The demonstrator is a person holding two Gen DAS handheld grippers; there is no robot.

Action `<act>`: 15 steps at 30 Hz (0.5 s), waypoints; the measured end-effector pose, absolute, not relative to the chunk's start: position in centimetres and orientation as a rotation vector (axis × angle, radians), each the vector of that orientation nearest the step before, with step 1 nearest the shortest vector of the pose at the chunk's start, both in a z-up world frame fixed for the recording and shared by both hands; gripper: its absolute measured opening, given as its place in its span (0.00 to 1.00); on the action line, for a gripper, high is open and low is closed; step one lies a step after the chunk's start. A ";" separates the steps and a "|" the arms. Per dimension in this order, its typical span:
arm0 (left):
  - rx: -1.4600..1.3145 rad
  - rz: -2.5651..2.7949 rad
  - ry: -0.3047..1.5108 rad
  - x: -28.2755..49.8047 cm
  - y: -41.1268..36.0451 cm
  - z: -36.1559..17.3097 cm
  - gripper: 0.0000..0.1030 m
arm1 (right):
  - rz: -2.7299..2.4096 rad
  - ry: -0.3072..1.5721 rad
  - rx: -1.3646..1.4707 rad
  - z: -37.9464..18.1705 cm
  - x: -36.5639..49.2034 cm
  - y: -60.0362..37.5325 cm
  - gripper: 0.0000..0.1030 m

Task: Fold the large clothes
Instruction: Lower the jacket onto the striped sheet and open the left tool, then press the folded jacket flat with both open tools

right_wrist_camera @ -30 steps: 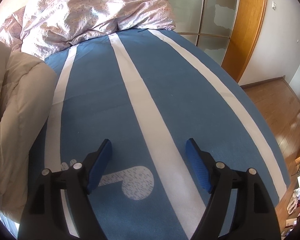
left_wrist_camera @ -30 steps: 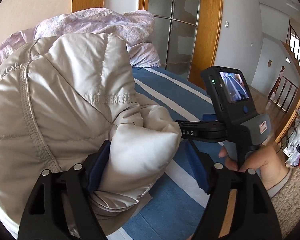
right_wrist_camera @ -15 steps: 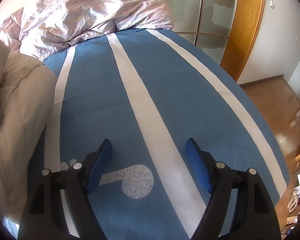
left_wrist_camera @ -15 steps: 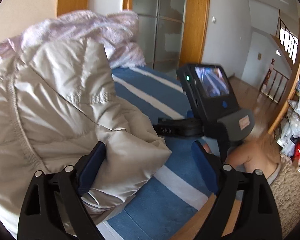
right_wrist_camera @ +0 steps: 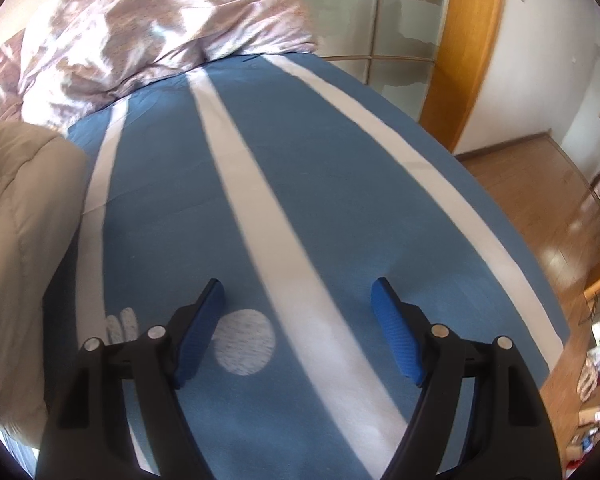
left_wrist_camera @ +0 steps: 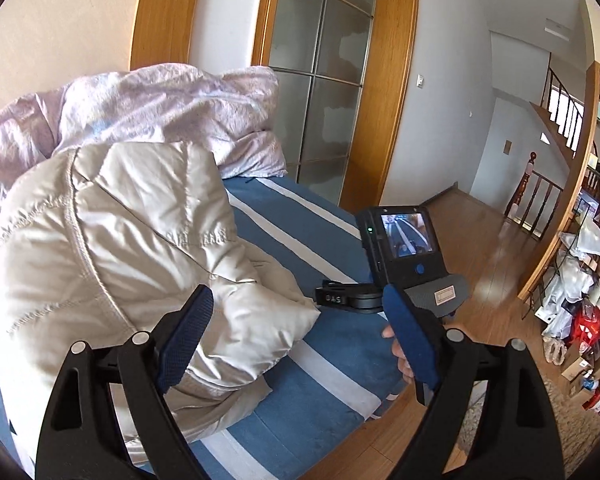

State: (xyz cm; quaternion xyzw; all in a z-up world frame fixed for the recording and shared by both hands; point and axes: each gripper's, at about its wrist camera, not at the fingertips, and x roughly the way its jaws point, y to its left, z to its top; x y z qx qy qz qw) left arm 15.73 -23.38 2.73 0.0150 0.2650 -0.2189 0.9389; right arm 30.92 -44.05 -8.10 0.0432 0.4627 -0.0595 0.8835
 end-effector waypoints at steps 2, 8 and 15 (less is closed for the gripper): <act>0.039 -0.438 0.534 15.5 -23.2 2.9 0.85 | -0.191 0.956 0.103 -8.0 30.7 -45.1 0.73; 0.057 -0.386 0.524 15.2 -22.2 3.4 0.85 | -0.413 0.834 0.102 -4.5 28.6 -47.5 0.73; 0.066 -0.274 0.515 15.3 -19.2 4.1 0.85 | -0.338 0.612 -0.007 4.3 25.5 -43.2 0.73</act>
